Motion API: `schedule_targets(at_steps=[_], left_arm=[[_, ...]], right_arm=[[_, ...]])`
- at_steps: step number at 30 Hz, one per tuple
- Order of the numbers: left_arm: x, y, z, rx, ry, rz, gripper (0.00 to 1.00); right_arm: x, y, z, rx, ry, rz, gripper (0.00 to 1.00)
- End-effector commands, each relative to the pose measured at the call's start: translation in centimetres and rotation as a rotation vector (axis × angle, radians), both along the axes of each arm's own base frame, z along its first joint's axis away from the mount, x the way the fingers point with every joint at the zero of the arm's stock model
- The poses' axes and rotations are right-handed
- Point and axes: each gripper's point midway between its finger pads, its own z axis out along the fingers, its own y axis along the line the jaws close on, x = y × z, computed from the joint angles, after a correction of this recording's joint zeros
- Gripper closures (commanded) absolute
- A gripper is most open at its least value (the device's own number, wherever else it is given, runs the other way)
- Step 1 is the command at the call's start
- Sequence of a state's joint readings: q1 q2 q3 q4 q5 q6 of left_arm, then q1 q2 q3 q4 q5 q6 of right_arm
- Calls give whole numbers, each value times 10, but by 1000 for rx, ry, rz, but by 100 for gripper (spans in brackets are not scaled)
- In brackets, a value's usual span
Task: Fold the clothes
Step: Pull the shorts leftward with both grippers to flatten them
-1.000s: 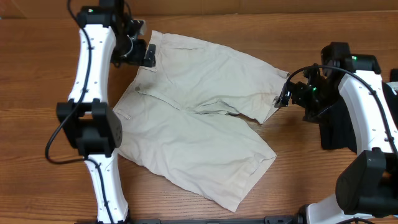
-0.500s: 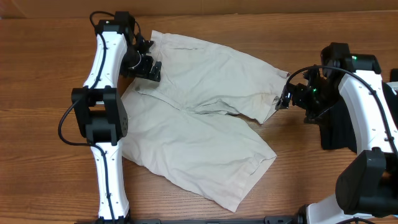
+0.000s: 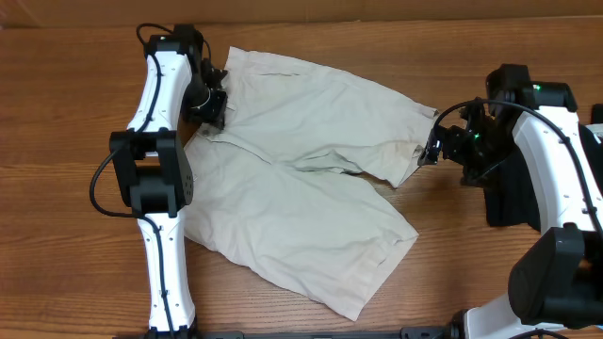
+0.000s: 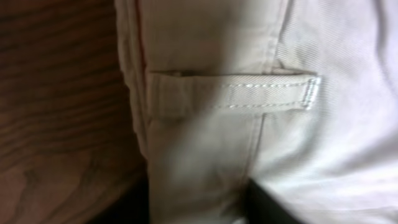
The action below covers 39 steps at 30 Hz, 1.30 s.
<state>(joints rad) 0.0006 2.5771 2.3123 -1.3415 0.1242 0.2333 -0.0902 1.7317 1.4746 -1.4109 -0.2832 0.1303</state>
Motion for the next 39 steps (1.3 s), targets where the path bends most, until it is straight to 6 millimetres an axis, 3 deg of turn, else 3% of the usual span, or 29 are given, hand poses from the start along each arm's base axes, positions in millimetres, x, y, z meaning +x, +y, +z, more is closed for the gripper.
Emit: schedule_targets(at_steps=[1, 3, 4, 12, 15, 19, 21, 22, 24, 25, 28, 33, 36, 39], left_arm=[[-8, 15, -25, 10, 74, 135, 83], [-9, 27, -24, 13, 86, 216, 95], [-10, 34, -24, 14, 93, 252, 96], [-38, 117, -23, 76, 183, 549, 93], [-52, 142, -21, 74, 215, 607, 69], [-68, 162, -19, 66, 260, 660, 58], [-71, 165, -18, 53, 269, 673, 46], [-73, 166, -18, 51, 272, 676, 38], [-75, 166, -18, 52, 283, 671, 9], [-78, 165, -16, 49, 292, 658, 2], [-78, 162, -10, 49, 295, 649, 0], [-68, 162, 31, 53, 223, 645, 0], [-59, 164, 76, 56, 127, 652, 0], [-48, 159, 133, 33, -24, 646, 0]], right_arm=[[7, 9, 5, -4, -35, 33, 2], [9, 17, 5, -4, -46, 55, 2], [10, 21, 5, -5, -53, 64, 2], [23, 45, 5, -20, -101, 69, 2], [26, 50, 5, -20, -116, 71, 2], [33, 50, 6, -25, -141, 65, 2], [36, 50, 6, -25, -156, 65, 2], [37, 50, 6, -27, -161, 64, 2], [40, 48, 6, -36, -171, 64, 0], [41, 47, 6, -43, -175, 64, 0], [45, 45, 9, -56, -191, 61, 0], [57, 45, 42, -55, -257, 59, 0], [61, 45, 77, -56, -316, 57, 0], [57, 45, 112, -59, -369, 55, 0]])
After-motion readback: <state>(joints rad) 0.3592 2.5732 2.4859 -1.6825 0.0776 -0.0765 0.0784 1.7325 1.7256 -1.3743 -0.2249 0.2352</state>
